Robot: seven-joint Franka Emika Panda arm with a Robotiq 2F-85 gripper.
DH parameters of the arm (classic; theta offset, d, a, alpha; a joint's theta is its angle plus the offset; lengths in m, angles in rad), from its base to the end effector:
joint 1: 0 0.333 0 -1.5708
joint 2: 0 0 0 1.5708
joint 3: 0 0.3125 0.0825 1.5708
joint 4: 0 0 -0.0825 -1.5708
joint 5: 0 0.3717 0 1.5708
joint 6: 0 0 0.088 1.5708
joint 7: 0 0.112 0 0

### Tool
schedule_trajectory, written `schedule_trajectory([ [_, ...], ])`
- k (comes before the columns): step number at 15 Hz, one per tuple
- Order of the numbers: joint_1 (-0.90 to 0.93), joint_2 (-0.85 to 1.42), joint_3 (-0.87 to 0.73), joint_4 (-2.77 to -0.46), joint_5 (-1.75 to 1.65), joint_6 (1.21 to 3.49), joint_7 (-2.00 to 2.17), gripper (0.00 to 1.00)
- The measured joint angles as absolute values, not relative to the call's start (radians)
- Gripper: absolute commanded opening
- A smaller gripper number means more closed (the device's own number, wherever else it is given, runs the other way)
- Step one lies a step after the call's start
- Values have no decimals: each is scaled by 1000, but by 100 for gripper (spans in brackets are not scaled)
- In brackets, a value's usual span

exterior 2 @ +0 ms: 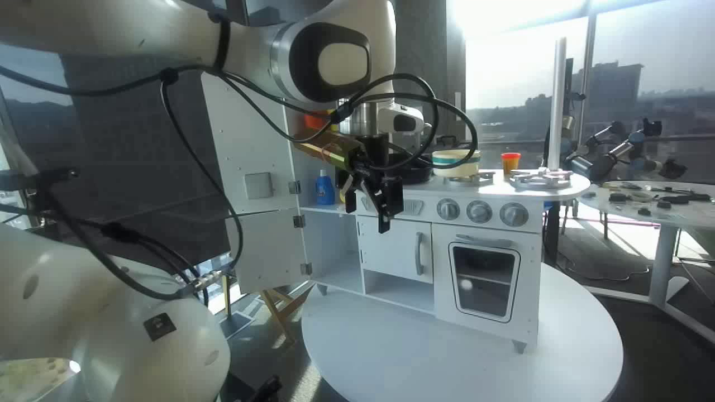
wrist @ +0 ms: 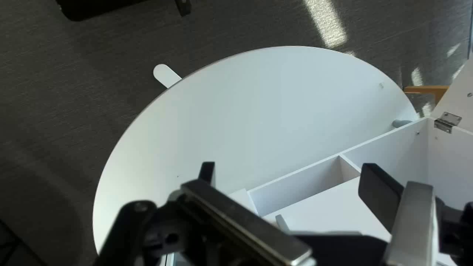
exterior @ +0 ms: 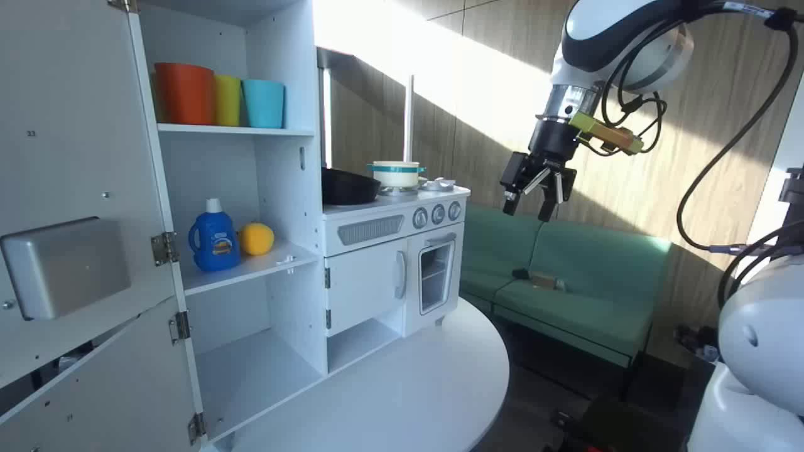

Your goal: Pick up the black bowl on the left and pour the contents into the white bowl on the right

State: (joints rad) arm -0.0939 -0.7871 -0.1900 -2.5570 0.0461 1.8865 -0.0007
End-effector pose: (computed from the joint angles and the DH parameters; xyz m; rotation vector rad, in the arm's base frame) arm 0.3066 -0.0928 0.5144 -2.9478 0.3664 -0.1883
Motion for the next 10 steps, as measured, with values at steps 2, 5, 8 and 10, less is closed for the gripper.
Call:
schedule_trajectory([
  [2, -94, -789, -190, -2550, 46, 1887, -1, 100],
  [5, -94, -792, -190, -2548, 46, 1887, -1, 100],
  [8, -94, -792, -190, -2548, 46, 1887, -1, 100],
  [10, -93, -788, -189, -2551, 48, 1891, -4, 100],
])
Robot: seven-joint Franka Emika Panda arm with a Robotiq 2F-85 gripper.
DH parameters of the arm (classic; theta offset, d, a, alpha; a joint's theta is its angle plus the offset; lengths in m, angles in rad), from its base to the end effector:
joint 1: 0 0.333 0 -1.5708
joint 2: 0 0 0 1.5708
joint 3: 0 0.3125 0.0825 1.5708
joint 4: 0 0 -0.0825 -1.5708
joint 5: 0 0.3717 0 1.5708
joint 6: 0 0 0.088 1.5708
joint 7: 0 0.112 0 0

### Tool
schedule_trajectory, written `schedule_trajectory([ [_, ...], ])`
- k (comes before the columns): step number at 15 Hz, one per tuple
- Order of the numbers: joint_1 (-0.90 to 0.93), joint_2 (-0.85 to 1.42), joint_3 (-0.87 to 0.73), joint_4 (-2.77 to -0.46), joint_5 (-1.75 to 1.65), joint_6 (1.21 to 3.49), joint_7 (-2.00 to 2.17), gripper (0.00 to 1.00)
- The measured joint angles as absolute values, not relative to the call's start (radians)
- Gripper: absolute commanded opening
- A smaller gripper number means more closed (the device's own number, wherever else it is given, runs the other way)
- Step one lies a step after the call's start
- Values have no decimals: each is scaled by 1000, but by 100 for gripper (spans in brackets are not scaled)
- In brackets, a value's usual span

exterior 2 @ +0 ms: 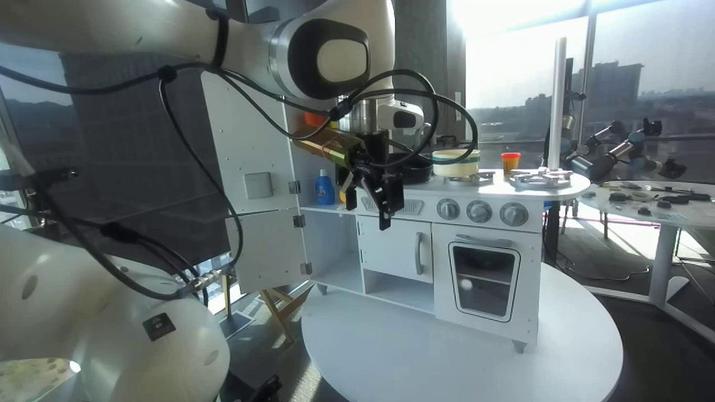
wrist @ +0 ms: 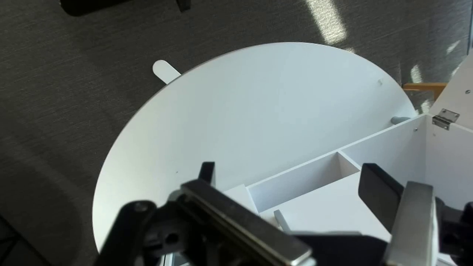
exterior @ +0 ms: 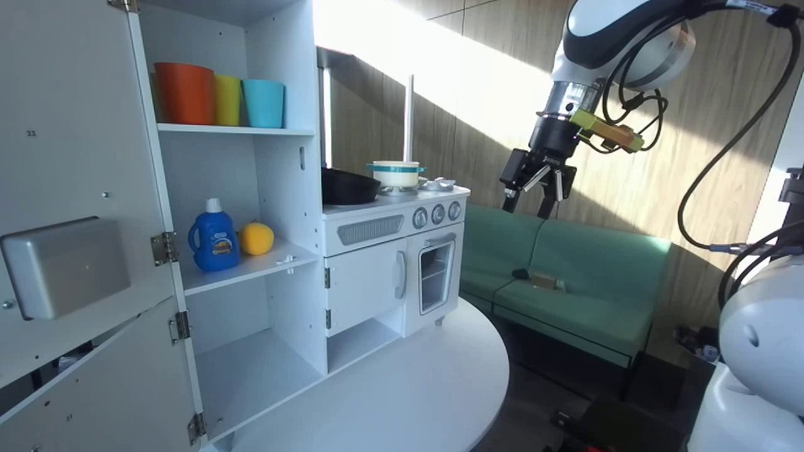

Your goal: Pick up the black bowl on the left and pour the contents into the white bowl on the right

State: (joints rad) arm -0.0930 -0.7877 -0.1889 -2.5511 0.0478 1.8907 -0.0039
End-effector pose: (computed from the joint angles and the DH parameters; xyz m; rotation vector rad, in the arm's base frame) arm 0.3076 -0.0927 0.5179 -2.9479 0.3606 -0.2046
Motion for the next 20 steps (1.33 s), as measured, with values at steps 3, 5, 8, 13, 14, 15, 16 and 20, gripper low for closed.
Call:
schedule_trajectory([
  [3, -82, -749, -186, -2543, 66, 1965, -20, 100],
  [5, -74, -696, -176, -2506, 74, 2032, -17, 100],
  [8, -69, -585, -154, -2391, 112, 2114, 8, 100],
  [13, -56, -349, -121, -2140, 241, 2211, 145, 100],
  [14, -55, -297, -110, -2085, 255, 2213, 198, 100],
  [15, -55, -244, -97, -2030, 263, 2212, 249, 100],
  [16, -55, -196, -85, -1980, 265, 2210, 297, 100],
  [20, -50, -44, -51, -1809, 295, 2154, 441, 100],
])
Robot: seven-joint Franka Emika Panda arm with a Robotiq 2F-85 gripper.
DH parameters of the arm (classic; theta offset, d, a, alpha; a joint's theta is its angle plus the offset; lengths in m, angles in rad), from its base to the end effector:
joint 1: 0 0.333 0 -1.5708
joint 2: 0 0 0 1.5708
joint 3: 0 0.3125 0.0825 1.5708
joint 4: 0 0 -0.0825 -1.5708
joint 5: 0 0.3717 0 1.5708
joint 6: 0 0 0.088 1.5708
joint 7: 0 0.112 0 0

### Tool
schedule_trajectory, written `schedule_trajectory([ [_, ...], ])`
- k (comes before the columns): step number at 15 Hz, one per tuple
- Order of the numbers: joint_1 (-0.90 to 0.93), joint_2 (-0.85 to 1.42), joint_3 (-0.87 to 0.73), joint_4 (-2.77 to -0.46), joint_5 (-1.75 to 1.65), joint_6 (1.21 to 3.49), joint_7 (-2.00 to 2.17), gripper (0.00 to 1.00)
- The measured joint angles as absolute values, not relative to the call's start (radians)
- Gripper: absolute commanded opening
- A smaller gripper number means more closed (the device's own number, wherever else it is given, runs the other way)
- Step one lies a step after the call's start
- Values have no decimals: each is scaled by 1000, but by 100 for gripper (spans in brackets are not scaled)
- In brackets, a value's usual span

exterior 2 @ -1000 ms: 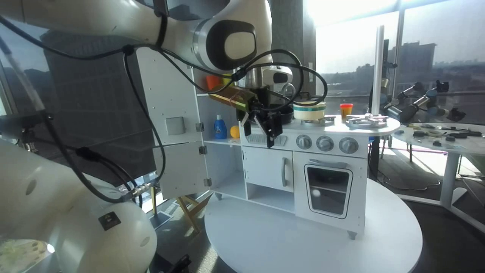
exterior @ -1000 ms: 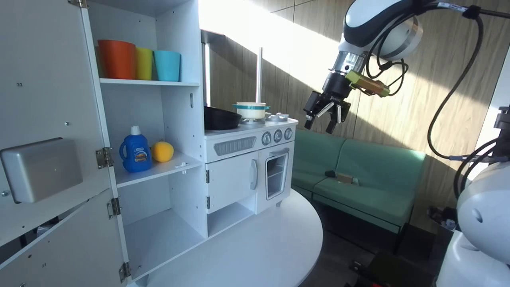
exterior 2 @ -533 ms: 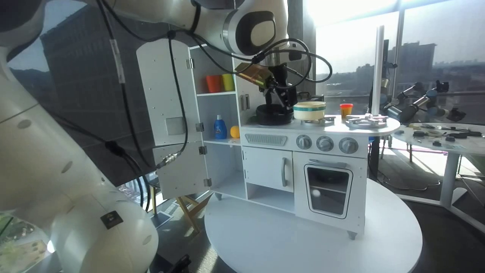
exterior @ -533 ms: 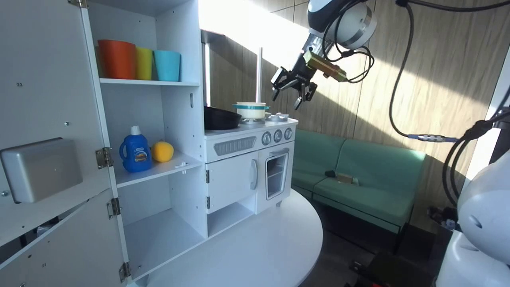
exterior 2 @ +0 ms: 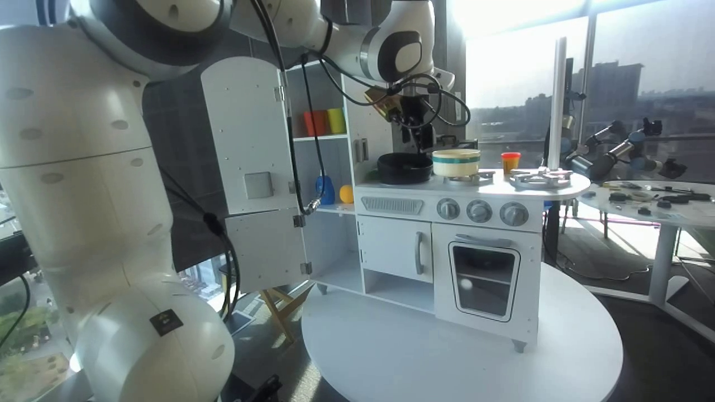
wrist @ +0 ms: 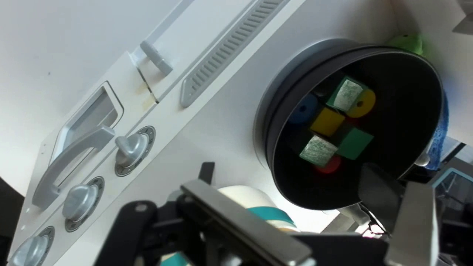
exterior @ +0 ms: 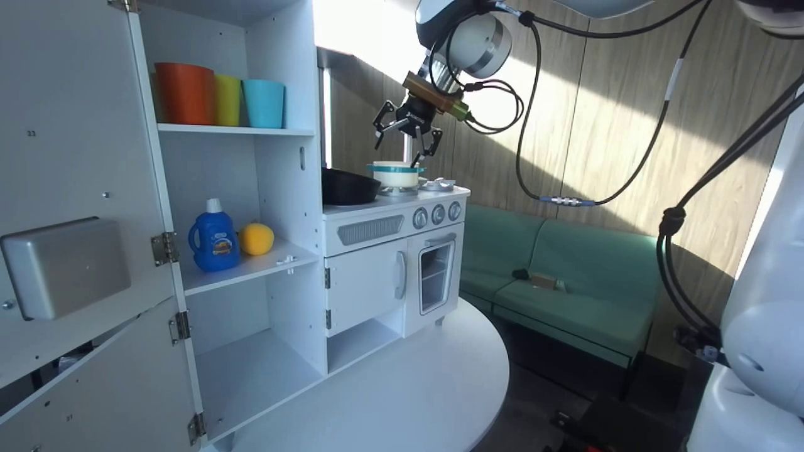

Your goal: Pick up the black bowl on the left and pour the contents into the white bowl on the right

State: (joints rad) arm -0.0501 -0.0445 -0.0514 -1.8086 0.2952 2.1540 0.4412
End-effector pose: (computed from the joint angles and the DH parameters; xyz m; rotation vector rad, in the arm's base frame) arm 0.5718 -0.0456 0.5902 -2.6167 0.8930 -0.4710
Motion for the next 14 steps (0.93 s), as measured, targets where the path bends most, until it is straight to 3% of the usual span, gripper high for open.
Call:
schedule_trajectory([
  [12, -36, 205, -39, -1547, 403, 1912, 562, 100],
  [14, -35, 227, -39, -1525, 403, 1890, 568, 73],
])
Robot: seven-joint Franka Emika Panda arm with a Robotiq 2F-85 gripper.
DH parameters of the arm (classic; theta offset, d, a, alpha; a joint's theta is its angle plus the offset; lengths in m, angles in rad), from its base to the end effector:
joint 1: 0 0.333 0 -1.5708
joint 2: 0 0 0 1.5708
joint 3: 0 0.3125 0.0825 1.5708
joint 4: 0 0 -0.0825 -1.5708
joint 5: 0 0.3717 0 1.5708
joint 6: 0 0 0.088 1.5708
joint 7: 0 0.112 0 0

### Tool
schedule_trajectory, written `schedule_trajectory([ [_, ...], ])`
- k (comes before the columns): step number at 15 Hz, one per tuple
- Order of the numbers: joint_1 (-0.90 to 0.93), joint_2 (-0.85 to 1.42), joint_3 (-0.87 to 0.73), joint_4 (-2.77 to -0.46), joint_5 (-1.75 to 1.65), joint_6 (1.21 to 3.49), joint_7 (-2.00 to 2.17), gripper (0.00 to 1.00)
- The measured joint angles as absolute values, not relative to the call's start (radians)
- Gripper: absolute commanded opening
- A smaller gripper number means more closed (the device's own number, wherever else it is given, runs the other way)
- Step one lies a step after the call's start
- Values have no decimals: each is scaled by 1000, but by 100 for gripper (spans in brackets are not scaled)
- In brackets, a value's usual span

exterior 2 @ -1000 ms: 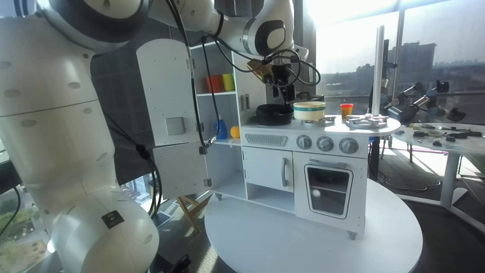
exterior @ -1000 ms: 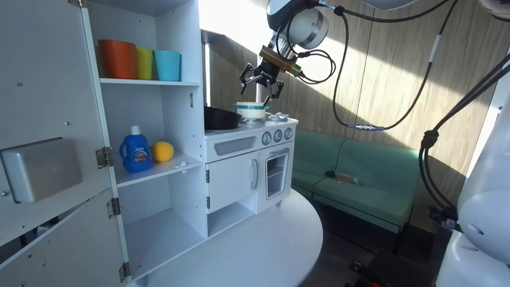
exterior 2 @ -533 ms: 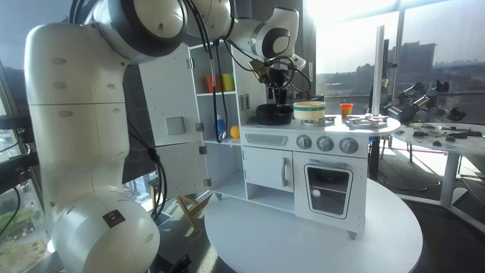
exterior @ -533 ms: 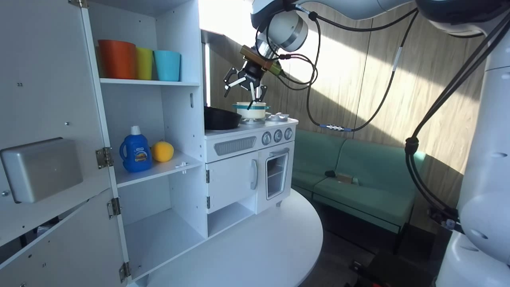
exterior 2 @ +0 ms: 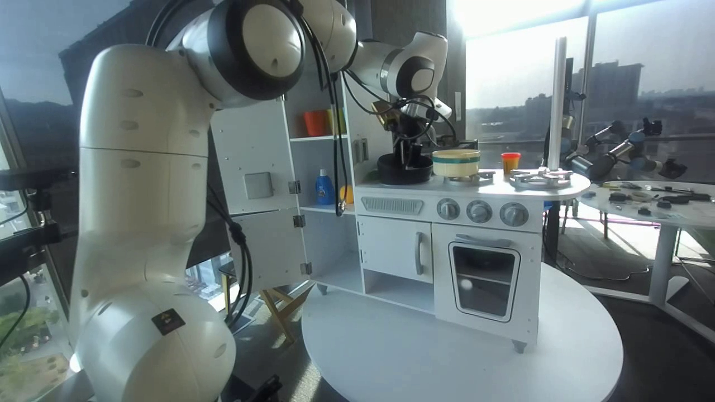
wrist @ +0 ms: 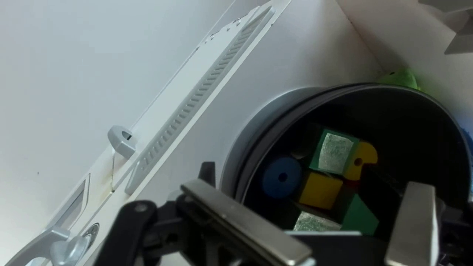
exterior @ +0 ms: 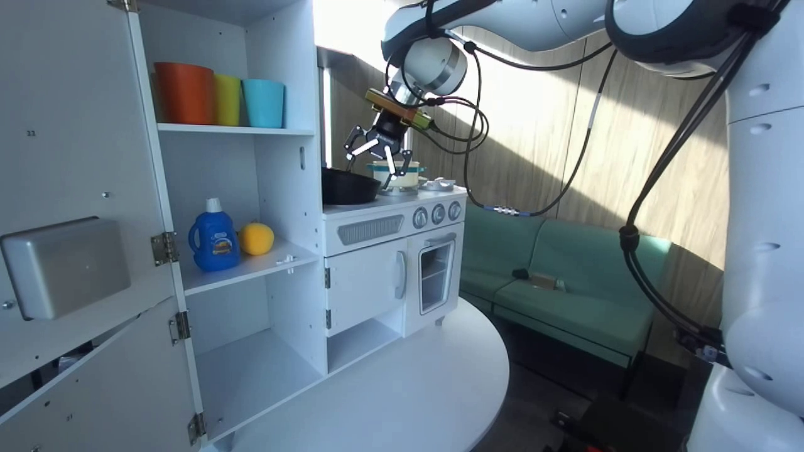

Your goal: Pick up the black bowl on the left and pour the contents into the white bowl on the right

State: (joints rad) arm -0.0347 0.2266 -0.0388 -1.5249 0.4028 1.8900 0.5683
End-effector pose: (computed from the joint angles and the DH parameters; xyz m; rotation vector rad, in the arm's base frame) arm 0.6355 -0.0134 0.5406 -2.5515 0.9915 -0.0545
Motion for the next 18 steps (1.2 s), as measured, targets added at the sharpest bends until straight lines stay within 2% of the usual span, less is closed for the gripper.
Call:
schedule_trajectory([
  [8, -34, 255, -40, -1486, 403, 1844, 574, 12],
  [12, -40, 255, -41, -1486, 403, 1836, 574, 4],
  [13, -42, 256, -44, -1482, 403, 1838, 576, 8],
  [18, -47, 256, -48, -1467, 403, 1836, 578, 10],
])
